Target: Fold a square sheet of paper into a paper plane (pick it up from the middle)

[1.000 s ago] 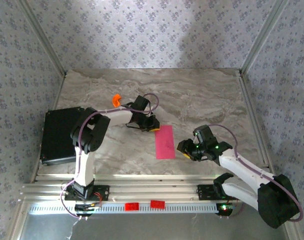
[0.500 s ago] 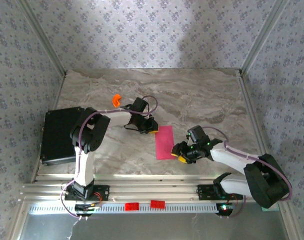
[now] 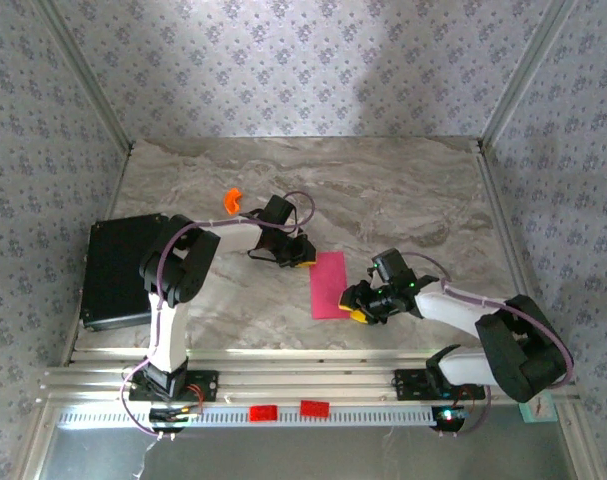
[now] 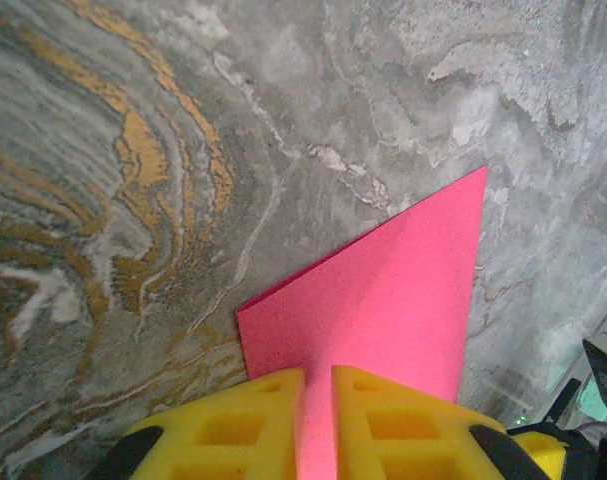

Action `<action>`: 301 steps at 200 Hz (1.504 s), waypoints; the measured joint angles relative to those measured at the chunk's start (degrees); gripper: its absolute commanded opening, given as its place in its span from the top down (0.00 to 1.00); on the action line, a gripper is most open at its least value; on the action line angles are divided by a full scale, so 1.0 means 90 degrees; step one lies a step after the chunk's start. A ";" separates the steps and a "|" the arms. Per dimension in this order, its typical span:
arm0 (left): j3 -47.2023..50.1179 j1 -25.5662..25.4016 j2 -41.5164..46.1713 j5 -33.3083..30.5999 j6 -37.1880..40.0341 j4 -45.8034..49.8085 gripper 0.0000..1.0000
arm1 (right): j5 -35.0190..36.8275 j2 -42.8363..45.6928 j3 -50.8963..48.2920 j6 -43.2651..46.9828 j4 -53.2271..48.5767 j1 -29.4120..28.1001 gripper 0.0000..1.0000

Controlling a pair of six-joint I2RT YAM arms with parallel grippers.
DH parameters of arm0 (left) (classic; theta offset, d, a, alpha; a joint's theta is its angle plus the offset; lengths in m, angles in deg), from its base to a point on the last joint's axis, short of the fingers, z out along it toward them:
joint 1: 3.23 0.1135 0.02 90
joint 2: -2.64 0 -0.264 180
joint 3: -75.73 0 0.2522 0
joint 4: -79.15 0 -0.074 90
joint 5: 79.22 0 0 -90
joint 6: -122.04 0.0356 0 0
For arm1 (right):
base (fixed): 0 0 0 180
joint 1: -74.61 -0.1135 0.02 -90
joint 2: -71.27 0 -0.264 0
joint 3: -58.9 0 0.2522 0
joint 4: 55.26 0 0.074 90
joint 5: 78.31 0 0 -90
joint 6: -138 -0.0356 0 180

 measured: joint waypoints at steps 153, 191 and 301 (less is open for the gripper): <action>-0.0097 0.0024 -0.0070 0.0121 0.0168 0.0104 0.83 | -0.0814 -0.1042 0.0328 0.0073 0.1384 0.0665 0.64; -0.0097 0.0024 -0.0070 0.0138 0.0216 0.0112 0.83 | -0.1124 -0.1324 0.0410 0.0277 0.1583 0.0998 0.73; -0.0126 0.0024 -0.0080 0.0151 0.0243 0.0153 0.81 | -0.1625 -0.1559 0.0442 0.0389 0.2072 0.1141 0.79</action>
